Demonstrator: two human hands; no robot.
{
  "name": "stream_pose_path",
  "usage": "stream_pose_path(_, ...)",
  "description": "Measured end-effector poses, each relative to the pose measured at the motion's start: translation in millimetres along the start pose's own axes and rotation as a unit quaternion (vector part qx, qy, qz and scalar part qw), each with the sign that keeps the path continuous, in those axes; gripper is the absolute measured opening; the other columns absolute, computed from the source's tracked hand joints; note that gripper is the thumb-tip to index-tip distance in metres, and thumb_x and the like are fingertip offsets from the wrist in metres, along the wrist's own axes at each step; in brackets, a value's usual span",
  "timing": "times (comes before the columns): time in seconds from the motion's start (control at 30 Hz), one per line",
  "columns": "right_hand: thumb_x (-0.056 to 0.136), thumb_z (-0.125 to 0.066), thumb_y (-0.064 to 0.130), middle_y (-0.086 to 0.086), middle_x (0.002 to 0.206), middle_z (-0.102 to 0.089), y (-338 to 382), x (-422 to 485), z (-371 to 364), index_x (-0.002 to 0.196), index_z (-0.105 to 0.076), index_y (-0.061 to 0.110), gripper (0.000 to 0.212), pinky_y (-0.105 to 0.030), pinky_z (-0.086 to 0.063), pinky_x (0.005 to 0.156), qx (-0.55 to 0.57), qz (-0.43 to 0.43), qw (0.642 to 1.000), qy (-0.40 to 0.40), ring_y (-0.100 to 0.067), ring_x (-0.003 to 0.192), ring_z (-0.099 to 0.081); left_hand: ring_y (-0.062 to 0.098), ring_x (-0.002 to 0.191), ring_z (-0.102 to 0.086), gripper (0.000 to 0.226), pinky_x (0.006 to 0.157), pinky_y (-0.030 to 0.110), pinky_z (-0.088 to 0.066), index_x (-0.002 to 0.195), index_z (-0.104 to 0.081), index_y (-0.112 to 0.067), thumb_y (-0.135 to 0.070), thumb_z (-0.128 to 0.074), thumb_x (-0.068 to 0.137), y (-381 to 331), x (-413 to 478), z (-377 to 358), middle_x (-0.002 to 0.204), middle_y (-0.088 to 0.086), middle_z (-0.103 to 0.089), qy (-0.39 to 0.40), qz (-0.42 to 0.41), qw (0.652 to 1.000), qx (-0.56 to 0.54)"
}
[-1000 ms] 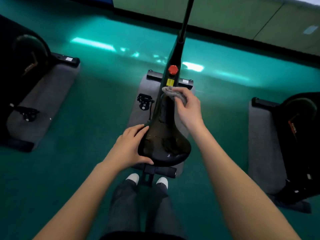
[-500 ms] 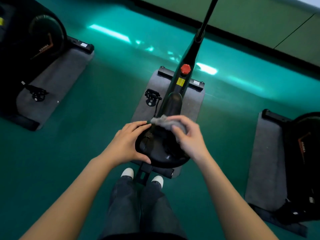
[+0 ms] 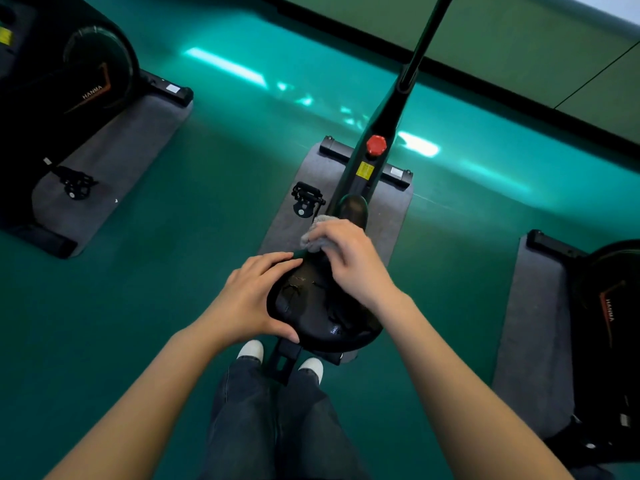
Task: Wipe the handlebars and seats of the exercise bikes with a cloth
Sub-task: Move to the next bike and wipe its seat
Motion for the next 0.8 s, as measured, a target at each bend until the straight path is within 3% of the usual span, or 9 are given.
stream_pose_path(0.13, 0.090, -0.049, -0.005, 0.001, 0.108, -0.067, -12, 24, 22, 0.104, -0.065, 0.010, 0.026, -0.017, -0.042, 0.094, 0.140, -0.108, 0.974, -0.142, -0.005, 0.107, -0.059, 0.002, 0.133, -0.016, 0.115, 0.105, 0.033, -0.019, 0.141, -0.029, -0.040, -0.070, -0.077, 0.041, 1, -1, 0, 0.145, -0.023, -0.024, 0.002, -0.002, 1.000, 0.001)
stream_pose_path(0.23, 0.092, -0.048, -0.001, 0.010, 0.102, -0.065, -37, 49, 39, 0.101, -0.062, 0.016, 0.025, -0.004, -0.041, 0.079, 0.190, -0.174, 0.935, -0.244, 0.013, 0.094, -0.056, 0.001, 0.133, -0.016, 0.115, 0.106, 0.034, -0.019, 0.141, -0.028, -0.041, -0.071, -0.077, 0.041, 2, -1, 0, 0.144, -0.025, -0.023, 0.002, -0.001, 1.000, -0.001)
stream_pose_path(0.3, 0.093, -0.048, 0.002, 0.006, 0.104, -0.064, -56, 55, 34, 0.102, -0.061, 0.019, 0.023, -0.012, -0.043, 0.079, 0.209, -0.220, 0.923, -0.238, 0.007, 0.096, -0.057, 0.001, 0.133, -0.016, 0.115, 0.106, 0.034, -0.019, 0.141, -0.028, -0.041, -0.071, -0.076, 0.040, 2, -1, 0, 0.144, -0.025, -0.023, 0.000, -0.001, 1.000, -0.002)
stream_pose_path(0.37, 0.095, -0.048, 0.007, 0.000, 0.109, -0.064, -71, 51, 21, 0.102, -0.062, 0.023, 0.022, -0.023, -0.048, 0.087, 0.230, -0.265, 0.914, -0.204, -0.013, 0.106, -0.059, 0.001, 0.132, -0.016, 0.115, 0.105, 0.033, -0.019, 0.141, -0.029, -0.041, -0.071, -0.076, 0.040, 2, 0, 0, 0.143, -0.026, -0.023, 0.001, -0.002, 1.000, -0.002)
stream_pose_path(0.43, 0.095, -0.050, 0.009, -0.002, 0.108, -0.066, -79, 38, 14, 0.103, -0.063, 0.022, 0.020, -0.029, -0.048, 0.091, 0.245, -0.284, 0.901, -0.216, -0.018, 0.106, -0.059, 0.002, 0.132, -0.017, 0.116, 0.104, 0.032, -0.018, 0.140, -0.030, -0.041, -0.070, -0.077, 0.038, 1, 1, 1, 0.143, -0.026, -0.024, 0.002, 0.001, 1.000, -0.007)
stream_pose_path(0.6, 0.092, -0.054, 0.005, 0.010, 0.091, -0.065, -71, -14, 1, 0.098, -0.061, 0.022, 0.019, -0.020, -0.043, 0.077, 0.218, -0.278, 0.904, -0.239, -0.007, 0.087, -0.059, 0.004, 0.130, -0.021, 0.116, 0.101, 0.033, -0.020, 0.138, -0.035, -0.039, -0.068, -0.079, 0.035, 0, 2, 2, 0.142, -0.023, -0.028, -0.004, 0.004, 1.000, -0.010)
stream_pose_path(0.8, 0.088, -0.057, 0.001, 0.014, 0.093, -0.067, -47, -75, -3, 0.098, -0.066, 0.016, 0.021, -0.005, -0.040, 0.076, 0.146, -0.234, 0.948, -0.160, 0.007, 0.086, -0.058, 0.006, 0.128, -0.023, 0.117, 0.101, 0.037, -0.023, 0.137, -0.037, -0.038, -0.073, -0.074, 0.032, -3, 2, 4, 0.138, -0.023, -0.031, -0.005, 0.007, 1.000, -0.005)
Point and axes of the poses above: each hand's wrist, its own x-axis towards the middle knuckle, its own z-axis out of the back of the hand, y = z × x, the point moved 2 cm from there along x, towards the middle knuckle
